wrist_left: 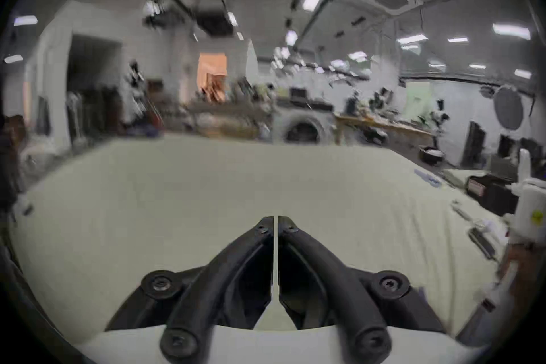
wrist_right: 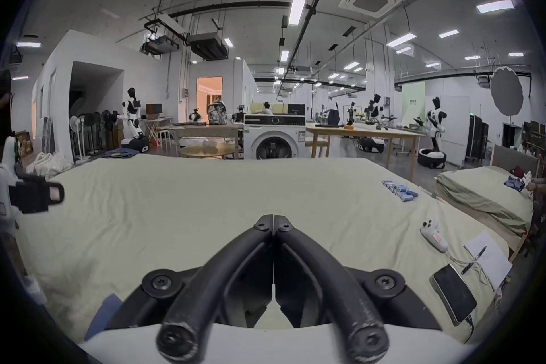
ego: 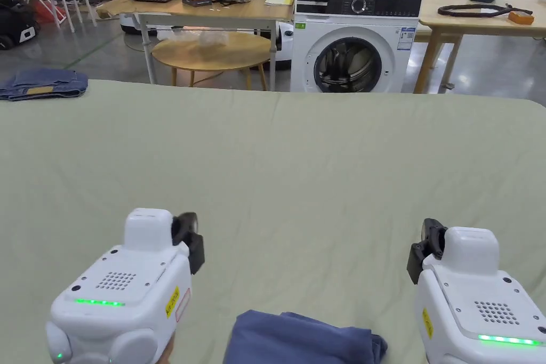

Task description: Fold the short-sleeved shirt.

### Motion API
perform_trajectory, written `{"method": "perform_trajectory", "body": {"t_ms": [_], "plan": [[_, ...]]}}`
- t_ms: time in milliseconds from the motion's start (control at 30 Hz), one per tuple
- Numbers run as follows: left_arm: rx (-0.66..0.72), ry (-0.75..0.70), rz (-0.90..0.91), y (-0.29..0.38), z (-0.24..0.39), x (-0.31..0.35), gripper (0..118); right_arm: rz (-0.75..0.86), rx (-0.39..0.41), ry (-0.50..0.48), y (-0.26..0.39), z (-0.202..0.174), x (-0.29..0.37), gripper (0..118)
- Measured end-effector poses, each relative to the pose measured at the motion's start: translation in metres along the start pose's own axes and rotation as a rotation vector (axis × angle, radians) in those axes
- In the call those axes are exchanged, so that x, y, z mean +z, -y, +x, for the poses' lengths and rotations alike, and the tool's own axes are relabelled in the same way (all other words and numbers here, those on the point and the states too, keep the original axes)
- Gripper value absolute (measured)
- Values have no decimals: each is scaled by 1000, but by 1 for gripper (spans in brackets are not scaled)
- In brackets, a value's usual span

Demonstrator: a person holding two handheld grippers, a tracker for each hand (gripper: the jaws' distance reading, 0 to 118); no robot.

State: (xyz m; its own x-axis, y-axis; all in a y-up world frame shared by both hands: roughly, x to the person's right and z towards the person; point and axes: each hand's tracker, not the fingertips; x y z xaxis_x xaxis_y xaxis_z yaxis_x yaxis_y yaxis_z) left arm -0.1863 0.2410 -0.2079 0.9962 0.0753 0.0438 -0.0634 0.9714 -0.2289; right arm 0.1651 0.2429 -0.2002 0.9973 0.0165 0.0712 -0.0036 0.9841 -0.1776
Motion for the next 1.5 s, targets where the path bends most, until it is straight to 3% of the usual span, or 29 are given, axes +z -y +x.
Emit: {"method": "perform_trajectory", "body": {"t_ms": [200,500,633,867,1000,1233,1400,1500], "plan": [[-80,-140,150,-5,2,15,0,71,-8,1,-4,-8,1,0],[-34,-120,151,-9,-3,22,0,108,5,19,-5,-5,25,0],[-23,-98,117,-5,-9,20,0,22,-5,-10,9,-8,41,0],[-5,-61,37,4,-14,14,0,-262,34,-178,61,-27,57,0],[6,-50,-1,9,-16,16,0,-399,81,-226,88,-40,51,0],[47,-18,-98,24,-28,16,0,-489,105,-180,126,-47,14,0],[132,77,-296,37,-39,12,0,-511,94,-175,132,-45,6,0],[226,214,-442,49,-47,4,19,-511,107,-165,129,-48,6,0]]}}
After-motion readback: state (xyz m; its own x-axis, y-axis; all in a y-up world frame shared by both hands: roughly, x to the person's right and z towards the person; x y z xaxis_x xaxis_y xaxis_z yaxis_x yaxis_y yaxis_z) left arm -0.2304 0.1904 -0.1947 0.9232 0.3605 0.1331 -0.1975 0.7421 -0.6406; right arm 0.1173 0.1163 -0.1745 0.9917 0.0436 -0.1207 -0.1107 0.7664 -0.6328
